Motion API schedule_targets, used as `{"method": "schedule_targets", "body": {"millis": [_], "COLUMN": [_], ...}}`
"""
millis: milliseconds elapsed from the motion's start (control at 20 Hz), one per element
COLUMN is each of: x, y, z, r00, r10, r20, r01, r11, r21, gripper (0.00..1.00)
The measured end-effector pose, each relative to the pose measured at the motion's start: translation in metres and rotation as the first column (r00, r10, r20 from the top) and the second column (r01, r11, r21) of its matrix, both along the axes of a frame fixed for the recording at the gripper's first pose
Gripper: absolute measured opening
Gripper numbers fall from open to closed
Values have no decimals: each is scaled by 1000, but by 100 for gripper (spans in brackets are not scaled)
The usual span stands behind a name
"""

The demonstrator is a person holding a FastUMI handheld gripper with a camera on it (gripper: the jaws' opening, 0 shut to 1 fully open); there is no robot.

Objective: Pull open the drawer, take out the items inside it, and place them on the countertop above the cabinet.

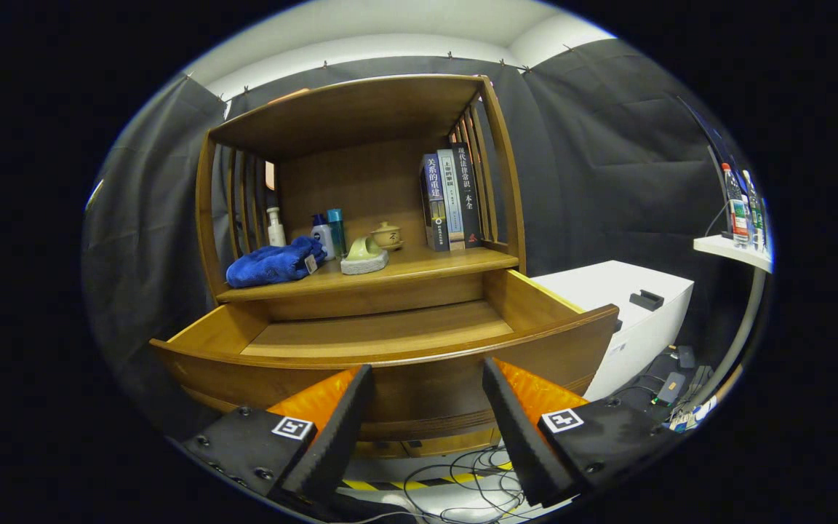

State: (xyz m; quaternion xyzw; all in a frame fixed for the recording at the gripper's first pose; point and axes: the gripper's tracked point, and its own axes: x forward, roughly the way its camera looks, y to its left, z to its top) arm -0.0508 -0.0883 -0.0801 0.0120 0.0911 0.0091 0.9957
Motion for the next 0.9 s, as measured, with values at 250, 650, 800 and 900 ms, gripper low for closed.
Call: {"method": "schedule_targets", "body": {"millis": [250,650,800,900], "x": [9,21,30,36], "y": [-4,-2,-1,0], "z": [0,3,3,3], "r00": [999,1000,1000,1000], "r10": [-31,-9,-15,-17], "r20": [3,-13,-17,-20], "r01": [31,9,15,18], "r11": [999,1000,999,998], "r21": [39,20,43,56], "gripper": [98,98,98,98]}}
